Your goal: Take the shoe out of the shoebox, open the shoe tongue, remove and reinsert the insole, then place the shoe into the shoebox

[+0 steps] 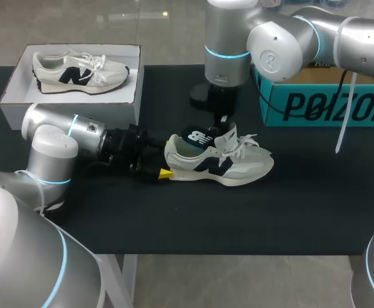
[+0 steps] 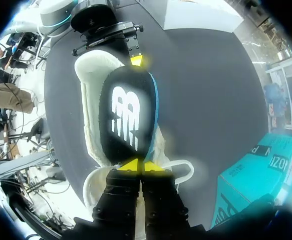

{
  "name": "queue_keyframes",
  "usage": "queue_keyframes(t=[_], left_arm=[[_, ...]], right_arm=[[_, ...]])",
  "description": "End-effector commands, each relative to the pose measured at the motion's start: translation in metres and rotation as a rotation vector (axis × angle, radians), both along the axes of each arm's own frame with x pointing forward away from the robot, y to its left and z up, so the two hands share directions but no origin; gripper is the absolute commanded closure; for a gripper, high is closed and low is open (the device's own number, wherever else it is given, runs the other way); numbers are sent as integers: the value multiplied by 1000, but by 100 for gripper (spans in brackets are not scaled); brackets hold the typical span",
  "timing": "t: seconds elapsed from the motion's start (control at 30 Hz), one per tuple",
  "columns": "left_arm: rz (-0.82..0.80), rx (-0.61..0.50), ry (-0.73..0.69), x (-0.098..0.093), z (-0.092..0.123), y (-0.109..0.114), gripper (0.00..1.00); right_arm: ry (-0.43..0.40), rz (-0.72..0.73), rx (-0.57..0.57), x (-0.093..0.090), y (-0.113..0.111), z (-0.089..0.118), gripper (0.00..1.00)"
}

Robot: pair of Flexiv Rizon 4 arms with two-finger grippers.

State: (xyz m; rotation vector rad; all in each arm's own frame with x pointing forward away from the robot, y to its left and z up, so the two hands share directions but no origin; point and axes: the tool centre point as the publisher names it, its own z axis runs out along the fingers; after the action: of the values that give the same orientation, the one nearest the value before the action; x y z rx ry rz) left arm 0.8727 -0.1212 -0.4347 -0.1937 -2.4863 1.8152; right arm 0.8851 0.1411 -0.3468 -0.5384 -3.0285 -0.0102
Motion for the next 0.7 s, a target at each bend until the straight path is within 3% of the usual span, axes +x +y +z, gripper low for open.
queue_keyframes(t=[0.03,0.37,0.7], left_arm=[[-1,2,0,0,-2,0,100],[-1,2,0,0,-2,0,100],[-1,2,0,0,-2,0,100]], right_arm=[[-6,20,13,2,12,1,100],[-9,66,89,16,63,-2,100],[-16,89,138,23,91,5,100]])
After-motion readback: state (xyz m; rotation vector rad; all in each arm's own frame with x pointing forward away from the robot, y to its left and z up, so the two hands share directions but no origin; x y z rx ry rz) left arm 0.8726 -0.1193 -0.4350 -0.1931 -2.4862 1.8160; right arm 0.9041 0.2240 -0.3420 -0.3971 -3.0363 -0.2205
